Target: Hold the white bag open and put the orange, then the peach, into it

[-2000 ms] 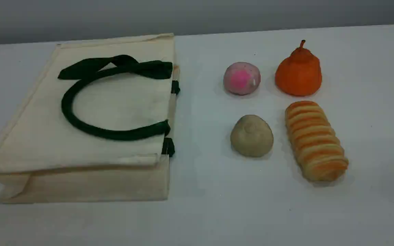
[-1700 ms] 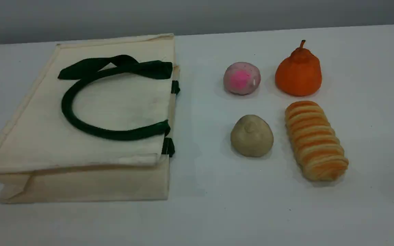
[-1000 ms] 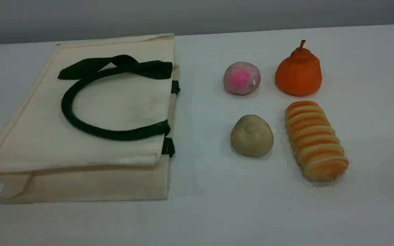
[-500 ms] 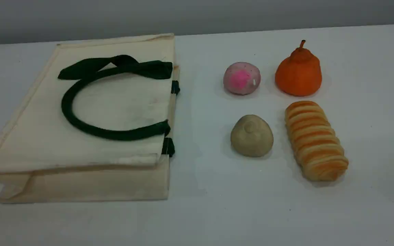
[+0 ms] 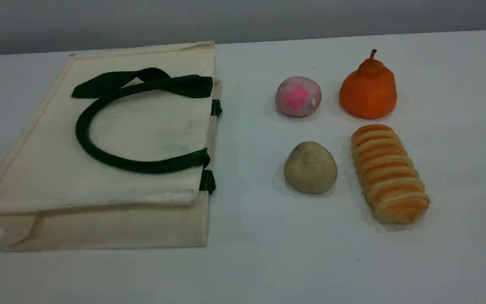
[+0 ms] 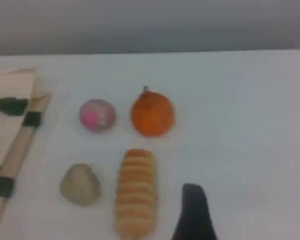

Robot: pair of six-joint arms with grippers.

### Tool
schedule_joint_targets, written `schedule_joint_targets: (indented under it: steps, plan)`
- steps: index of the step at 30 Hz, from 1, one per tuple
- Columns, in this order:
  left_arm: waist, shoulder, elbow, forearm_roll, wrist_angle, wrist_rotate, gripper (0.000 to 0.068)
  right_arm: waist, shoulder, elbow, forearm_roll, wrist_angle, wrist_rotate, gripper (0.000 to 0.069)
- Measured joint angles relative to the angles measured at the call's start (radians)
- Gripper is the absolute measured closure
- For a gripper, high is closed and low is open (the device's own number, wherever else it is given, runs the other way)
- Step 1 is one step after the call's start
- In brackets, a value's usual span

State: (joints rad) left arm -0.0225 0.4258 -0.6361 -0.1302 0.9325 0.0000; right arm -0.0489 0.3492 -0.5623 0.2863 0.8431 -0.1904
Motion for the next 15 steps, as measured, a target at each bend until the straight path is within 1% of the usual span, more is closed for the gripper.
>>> schedule_joint_targets:
  steps: [4,6,9,11,15]
  plan:
    - [0.000,0.176,-0.038,0.000,-0.086,-0.027,0.0282,0.000,0.174,-0.030,0.107,-0.121,-0.105,0.0219]
    - [0.000,0.270,-0.046,0.000,-0.128,-0.038,0.0282,0.000,0.262,-0.055,0.159,-0.156,-0.160,0.0219]
    - [0.000,0.405,-0.048,0.000,-0.189,-0.048,0.0282,0.000,0.394,-0.097,0.218,-0.176,-0.229,0.0219]
    - [0.000,0.500,-0.048,0.000,-0.224,-0.066,0.0282,0.000,0.480,-0.123,0.254,-0.177,-0.245,0.0219]
    - [0.000,0.665,-0.048,-0.003,-0.307,-0.067,0.0282,0.000,0.611,-0.148,0.325,-0.208,-0.277,0.0219]
